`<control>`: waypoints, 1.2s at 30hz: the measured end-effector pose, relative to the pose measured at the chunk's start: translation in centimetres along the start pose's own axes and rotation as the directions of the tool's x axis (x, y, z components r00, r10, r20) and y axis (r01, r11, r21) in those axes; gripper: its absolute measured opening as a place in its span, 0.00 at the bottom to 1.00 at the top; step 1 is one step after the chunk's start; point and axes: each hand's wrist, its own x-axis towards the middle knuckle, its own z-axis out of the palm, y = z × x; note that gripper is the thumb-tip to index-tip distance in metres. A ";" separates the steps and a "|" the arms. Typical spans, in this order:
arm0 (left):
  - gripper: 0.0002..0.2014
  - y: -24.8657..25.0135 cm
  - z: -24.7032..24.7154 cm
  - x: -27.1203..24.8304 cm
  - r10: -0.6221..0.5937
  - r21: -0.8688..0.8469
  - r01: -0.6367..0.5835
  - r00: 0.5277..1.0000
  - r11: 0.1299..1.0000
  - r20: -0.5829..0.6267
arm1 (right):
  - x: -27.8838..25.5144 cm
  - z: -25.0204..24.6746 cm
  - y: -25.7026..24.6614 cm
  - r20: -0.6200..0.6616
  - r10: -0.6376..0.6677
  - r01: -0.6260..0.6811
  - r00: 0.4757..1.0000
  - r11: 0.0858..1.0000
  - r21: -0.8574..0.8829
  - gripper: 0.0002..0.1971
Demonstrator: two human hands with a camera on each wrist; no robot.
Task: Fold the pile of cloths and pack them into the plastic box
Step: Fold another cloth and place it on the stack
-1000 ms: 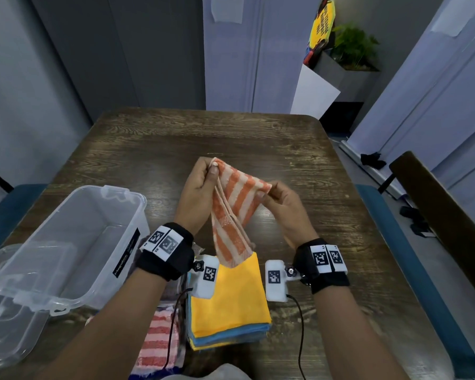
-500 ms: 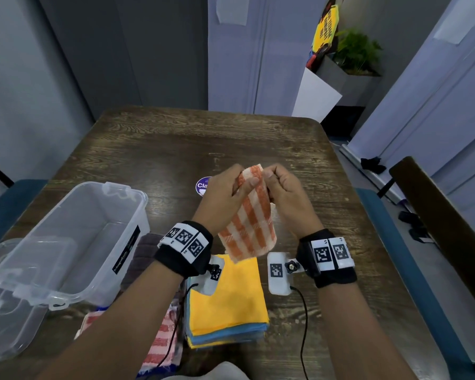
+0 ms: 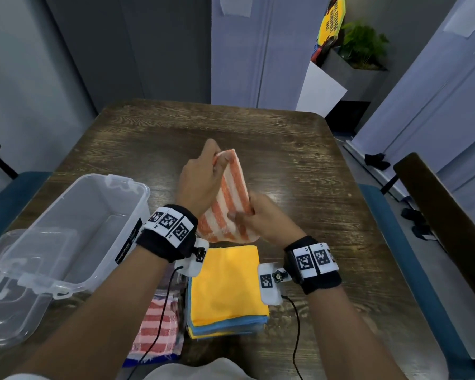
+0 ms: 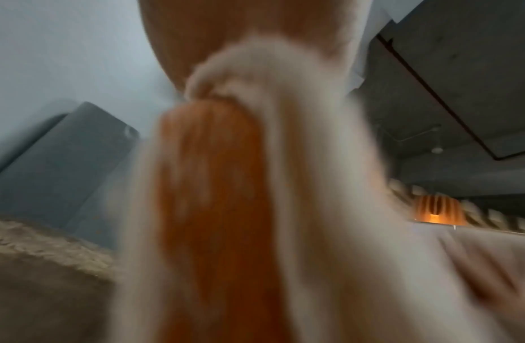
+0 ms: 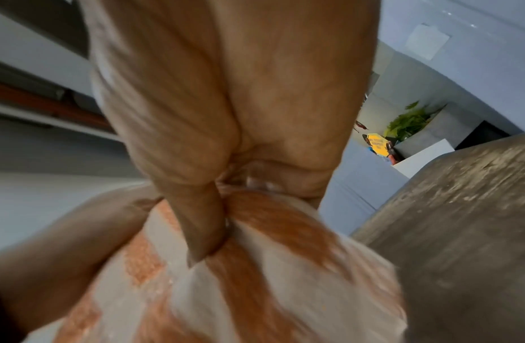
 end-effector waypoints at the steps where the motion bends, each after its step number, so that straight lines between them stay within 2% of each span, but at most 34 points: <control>1: 0.18 -0.4 -0.5 0.0 -0.024 0.025 0.025 0.999 0.999 -0.032 | 0.0 0.2 0.8 0.032 0.012 -0.009 0.999 0.995 -0.096 0.05; 3: 0.16 -1.8 -1.7 -0.1 -0.082 0.069 0.089 0.992 0.994 -0.094 | -0.1 0.4 2.1 0.063 0.054 -0.040 0.997 0.978 -0.204 0.03; 5: 0.16 -3.6 -2.4 -0.7 -0.148 0.112 0.163 0.981 0.980 -0.126 | -0.2 0.5 2.8 0.034 0.112 -0.107 0.993 0.987 -0.124 0.05; 10: 0.16 -7.4 -2.4 -4.3 -0.321 0.181 0.341 0.938 0.922 -0.133 | 0.6 1.2 4.9 -0.197 0.132 -0.159 0.971 0.979 -0.126 0.06; 12: 0.17 -8.7 -2.7 -5.9 -0.363 0.189 0.388 0.919 0.902 -0.154 | 0.8 2.1 5.7 -0.262 0.172 -0.182 0.950 0.983 -0.013 0.08; 15: 0.18 -10.5 -3.7 -8.2 -0.404 0.225 0.438 0.896 0.870 -0.182 | 0.9 4.4 6.0 -0.304 0.182 -0.145 0.935 0.979 0.140 0.10; 18: 0.20 -12.4 -4.9 -10.8 -0.490 0.238 0.521 0.853 0.820 -0.177 | 1.6 7.3 6.0 -0.340 0.141 -0.123 0.930 0.990 0.075 0.11; 21: 0.19 -14.5 -5.9 -14.4 -0.601 0.230 0.622 0.783 0.749 -0.159 | 1.9 10.8 6.2 -0.317 0.109 -0.120 0.942 0.993 -0.013 0.12; 25: 0.17 -17.3 -6.9 -20.1 -0.713 0.282 0.710 0.692 0.645 -0.110 | 1.4 15.6 6.8 -0.179 0.122 -0.161 0.976 0.961 -0.223 0.08; 27: 0.16 -18.6 -7.2 -22.9 -0.745 0.316 0.724 0.663 0.613 -0.076 | 0.9 17.7 7.3 -0.112 0.163 -0.189 0.980 0.934 -0.302 0.09; 30: 0.16 -20.0 -7.5 -26.1 -0.783 0.368 0.739 0.620 0.564 -0.046 | 0.4 20.5 8.7 -0.047 0.199 -0.199 0.979 0.872 -0.448 0.11; 33: 0.19 -21.5 -7.5 -28.2 -0.843 0.394 0.785 0.536 0.479 -0.042 | 0.1 23.0 9.5 -0.014 0.195 -0.167 0.981 0.800 -0.576 0.06; 36: 0.19 -23.0 -7.3 -29.6 -0.884 0.403 0.816 0.466 0.415 -0.034 | -0.3 25.2 9.7 0.023 0.202 -0.137 0.979 0.742 -0.657 0.07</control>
